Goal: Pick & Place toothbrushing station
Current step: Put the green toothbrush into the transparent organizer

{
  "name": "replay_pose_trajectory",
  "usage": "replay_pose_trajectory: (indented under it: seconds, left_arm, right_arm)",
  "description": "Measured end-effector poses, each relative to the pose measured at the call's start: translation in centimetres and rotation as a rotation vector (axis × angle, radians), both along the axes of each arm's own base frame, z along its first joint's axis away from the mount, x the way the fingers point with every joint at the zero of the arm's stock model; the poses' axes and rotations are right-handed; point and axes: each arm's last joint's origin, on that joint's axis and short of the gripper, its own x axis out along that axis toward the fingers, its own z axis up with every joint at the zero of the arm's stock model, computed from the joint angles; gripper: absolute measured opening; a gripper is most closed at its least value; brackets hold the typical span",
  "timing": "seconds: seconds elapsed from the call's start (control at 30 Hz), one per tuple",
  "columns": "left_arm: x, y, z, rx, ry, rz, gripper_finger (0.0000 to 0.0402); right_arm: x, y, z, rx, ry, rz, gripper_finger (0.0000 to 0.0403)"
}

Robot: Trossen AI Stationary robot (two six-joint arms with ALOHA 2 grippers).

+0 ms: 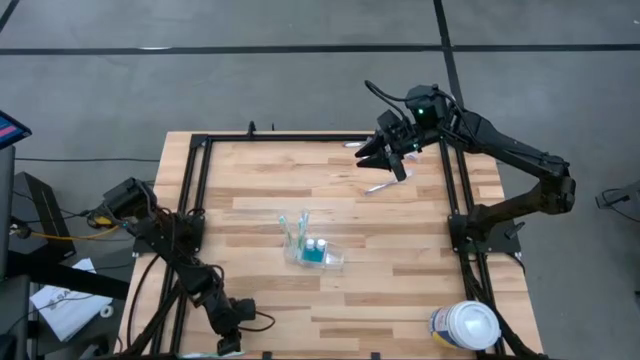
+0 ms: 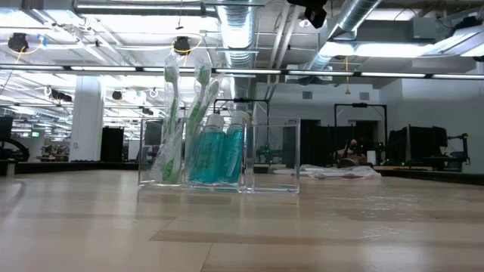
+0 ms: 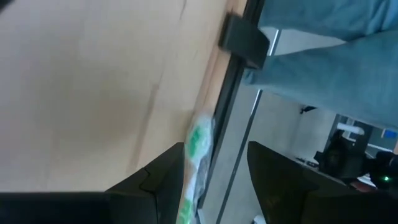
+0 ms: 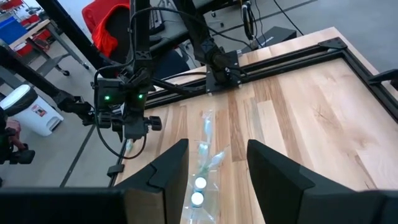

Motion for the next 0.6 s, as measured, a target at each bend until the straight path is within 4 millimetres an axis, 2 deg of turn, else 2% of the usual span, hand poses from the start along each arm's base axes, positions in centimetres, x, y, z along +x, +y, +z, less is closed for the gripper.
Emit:
replay_pose_trajectory:
  seconds: [0.3, 0.6]
  left_arm:
    - [-0.1, -0.2, -0.1, 0.008, -0.011, 0.016, 0.0170]
    - [0.5, -0.8, -2.1, -0.012, 0.015, 0.026, 0.0170]
  right_arm:
    - [0.0, 0.0, 0.0, 0.000, -0.001, 0.001, 0.0154]
    - [0.0, 0.0, 0.0, 0.000, 0.000, 0.000, 0.0154]
